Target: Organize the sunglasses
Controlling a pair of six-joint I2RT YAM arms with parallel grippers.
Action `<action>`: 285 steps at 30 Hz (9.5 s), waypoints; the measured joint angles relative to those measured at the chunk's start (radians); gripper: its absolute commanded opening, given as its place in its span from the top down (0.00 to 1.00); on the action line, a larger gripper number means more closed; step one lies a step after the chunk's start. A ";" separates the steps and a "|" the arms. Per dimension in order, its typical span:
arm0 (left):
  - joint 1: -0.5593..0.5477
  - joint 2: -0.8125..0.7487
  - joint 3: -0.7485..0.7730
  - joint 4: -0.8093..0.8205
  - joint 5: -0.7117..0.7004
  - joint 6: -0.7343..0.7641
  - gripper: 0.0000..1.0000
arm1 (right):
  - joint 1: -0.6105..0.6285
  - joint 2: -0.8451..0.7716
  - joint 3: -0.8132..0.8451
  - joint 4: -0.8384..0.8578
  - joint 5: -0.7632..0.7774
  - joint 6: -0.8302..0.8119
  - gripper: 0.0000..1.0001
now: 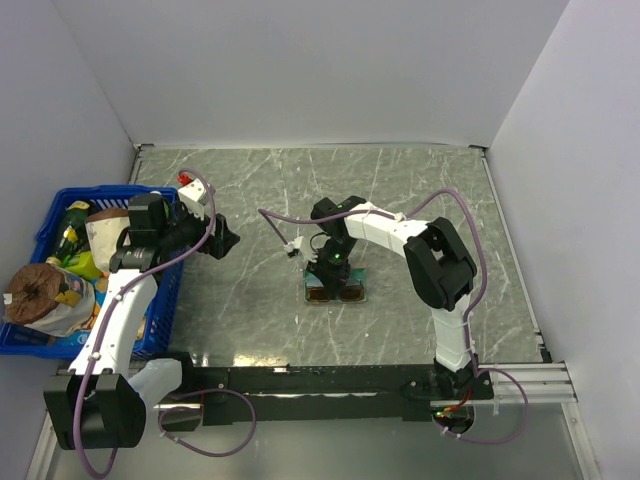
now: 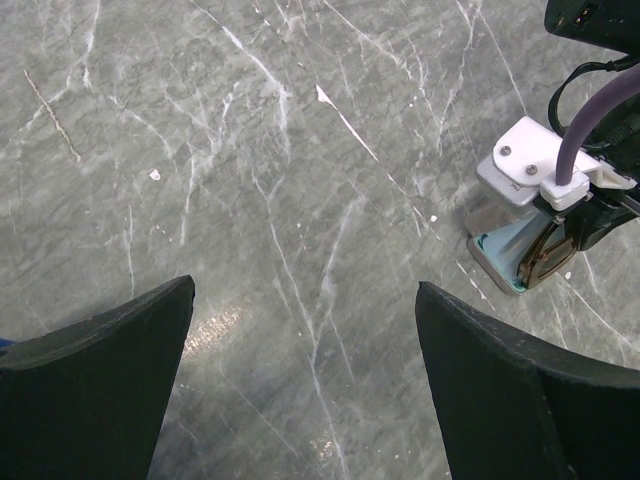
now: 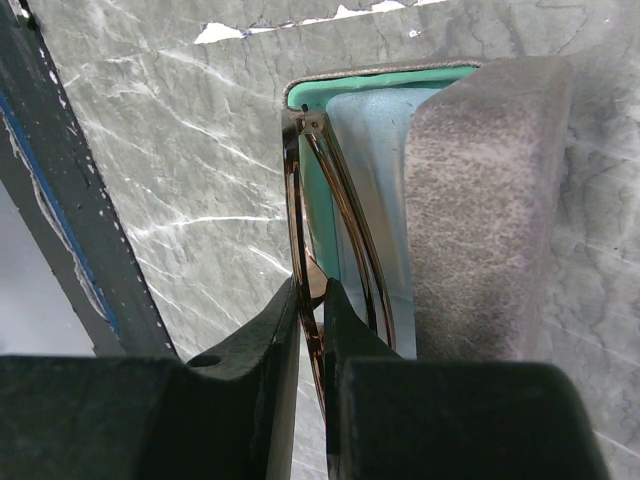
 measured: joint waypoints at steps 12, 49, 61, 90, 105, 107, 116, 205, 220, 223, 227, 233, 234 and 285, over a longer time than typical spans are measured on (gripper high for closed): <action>0.000 0.000 0.000 0.000 0.003 0.000 0.04 | 0.000 -0.002 -0.012 0.015 0.006 0.013 0.78; 0.000 0.004 0.000 0.000 0.004 0.000 0.04 | 0.001 -0.042 -0.048 0.095 0.095 0.046 0.63; 0.000 0.004 0.000 0.000 0.004 0.001 0.04 | 0.002 -0.063 -0.053 0.122 0.136 0.061 0.61; 0.000 0.004 0.000 0.000 0.005 0.001 0.04 | 0.058 -0.140 -0.105 0.180 0.298 0.067 0.61; 0.000 0.009 0.000 0.000 0.006 0.002 0.04 | 0.122 -0.146 -0.135 0.237 0.417 0.066 0.55; 0.000 0.012 0.000 0.000 0.006 0.002 0.04 | 0.127 -0.150 -0.140 0.244 0.430 0.066 0.54; 0.000 0.012 0.000 0.000 0.008 0.002 0.04 | 0.151 -0.154 -0.156 0.257 0.480 0.062 0.61; 0.000 0.013 0.000 0.000 0.031 0.002 0.04 | 0.022 -0.106 -0.068 0.106 0.174 0.098 1.00; 0.001 0.013 0.000 0.000 0.031 0.002 0.04 | 0.003 -0.090 -0.046 0.062 0.098 0.042 1.00; 0.001 0.013 0.000 0.000 0.031 0.002 0.04 | 0.003 -0.078 -0.035 0.053 0.096 0.032 1.00; 0.001 0.014 0.000 0.000 0.032 0.002 0.04 | 0.003 -0.051 -0.021 0.045 0.094 0.028 0.99; 0.001 0.014 0.000 0.000 0.032 0.002 0.03 | 0.002 -0.045 -0.017 0.042 0.094 0.032 0.78; 0.001 0.013 0.000 0.000 0.032 0.002 0.03 | 0.002 -0.045 -0.017 0.042 0.094 0.035 0.76; 0.001 0.018 -0.001 0.000 0.031 0.003 0.04 | 0.082 -0.179 -0.138 0.191 0.332 0.030 0.48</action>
